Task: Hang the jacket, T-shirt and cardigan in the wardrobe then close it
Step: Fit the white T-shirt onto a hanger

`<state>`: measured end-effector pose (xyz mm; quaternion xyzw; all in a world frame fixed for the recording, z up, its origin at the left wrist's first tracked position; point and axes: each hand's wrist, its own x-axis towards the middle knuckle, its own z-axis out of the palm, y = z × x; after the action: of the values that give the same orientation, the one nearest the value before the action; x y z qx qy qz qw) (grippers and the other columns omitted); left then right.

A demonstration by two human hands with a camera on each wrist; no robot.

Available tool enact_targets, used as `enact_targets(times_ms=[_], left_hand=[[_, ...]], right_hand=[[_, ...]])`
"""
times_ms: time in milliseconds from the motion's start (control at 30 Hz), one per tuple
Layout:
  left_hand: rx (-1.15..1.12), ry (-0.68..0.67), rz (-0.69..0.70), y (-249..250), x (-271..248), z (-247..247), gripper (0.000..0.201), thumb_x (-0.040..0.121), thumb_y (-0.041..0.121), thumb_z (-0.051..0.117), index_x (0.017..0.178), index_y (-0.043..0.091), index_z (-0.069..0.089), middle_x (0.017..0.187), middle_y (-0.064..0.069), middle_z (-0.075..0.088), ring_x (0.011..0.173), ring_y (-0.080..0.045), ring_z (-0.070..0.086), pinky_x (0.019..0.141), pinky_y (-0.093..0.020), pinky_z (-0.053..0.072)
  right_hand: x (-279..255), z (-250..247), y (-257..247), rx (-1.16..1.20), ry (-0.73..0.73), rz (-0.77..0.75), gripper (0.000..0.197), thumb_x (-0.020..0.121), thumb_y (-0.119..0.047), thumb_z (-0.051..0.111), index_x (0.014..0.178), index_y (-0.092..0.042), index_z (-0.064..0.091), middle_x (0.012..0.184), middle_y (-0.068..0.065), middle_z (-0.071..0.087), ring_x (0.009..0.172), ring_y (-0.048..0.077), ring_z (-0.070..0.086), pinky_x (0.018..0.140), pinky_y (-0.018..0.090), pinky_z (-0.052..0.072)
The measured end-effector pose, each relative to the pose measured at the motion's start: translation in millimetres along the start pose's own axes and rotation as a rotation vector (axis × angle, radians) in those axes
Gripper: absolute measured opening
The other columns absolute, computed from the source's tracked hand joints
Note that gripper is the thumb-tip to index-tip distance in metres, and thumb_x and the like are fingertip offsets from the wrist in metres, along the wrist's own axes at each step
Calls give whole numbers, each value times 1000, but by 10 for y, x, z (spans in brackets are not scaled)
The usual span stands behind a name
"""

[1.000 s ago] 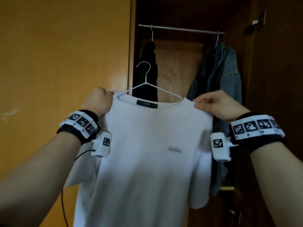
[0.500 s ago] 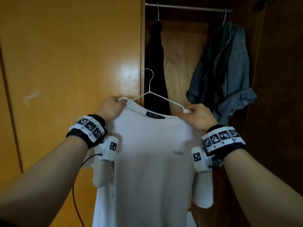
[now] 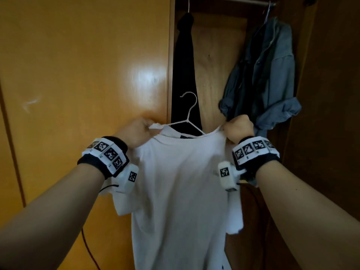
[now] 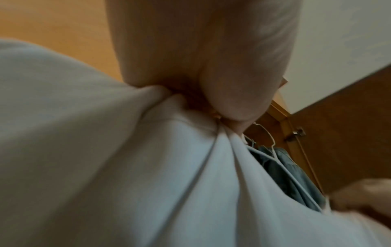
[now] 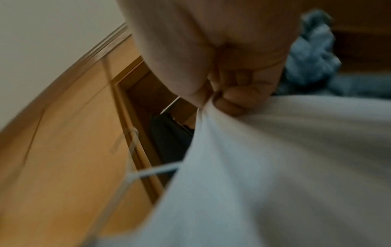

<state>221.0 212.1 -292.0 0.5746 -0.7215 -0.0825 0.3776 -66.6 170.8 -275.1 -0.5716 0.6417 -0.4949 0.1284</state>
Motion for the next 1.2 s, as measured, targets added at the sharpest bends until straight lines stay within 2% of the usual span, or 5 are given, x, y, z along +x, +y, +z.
enact_targets(times_ms=[200,367,767,1033,1200], left_hand=[[10,255,8,-15,30,42,46,95,57,48,71,20,61,58,1,50,52,-19,45,54,-33,36],[-162,203,34,-40,-26,-32,37,97,46,55,74,19,65,63,-4,50,54,-19,43,55,-33,34],[-113,-122,-177,-300,-175,-447,60,77,69,66,126,35,63,124,14,64,115,-13,59,103,-38,42],[-545,499,-321,-695,-278,-275,31,97,24,60,70,11,68,65,-6,68,66,-29,59,70,-35,47],[-481,647,-616,-708,-299,-343,23,96,20,53,102,0,65,100,-15,61,87,-27,55,69,-32,41]], right_hand=[[-67,-87,-215,153,-231,-111,43,74,-41,70,80,1,70,70,10,67,68,26,67,57,31,48],[-55,-286,-221,-82,-205,-258,36,84,-46,51,79,-12,63,96,7,56,99,26,53,86,39,45],[246,-221,190,16,-228,-493,39,94,-27,61,54,-22,60,51,-8,47,54,12,44,57,28,36],[322,-251,124,155,-161,-411,53,91,-20,63,39,-23,54,39,-11,42,49,11,38,51,26,32],[326,-271,127,243,-123,-362,53,92,-18,62,41,-22,50,46,-7,41,49,13,37,53,27,32]])
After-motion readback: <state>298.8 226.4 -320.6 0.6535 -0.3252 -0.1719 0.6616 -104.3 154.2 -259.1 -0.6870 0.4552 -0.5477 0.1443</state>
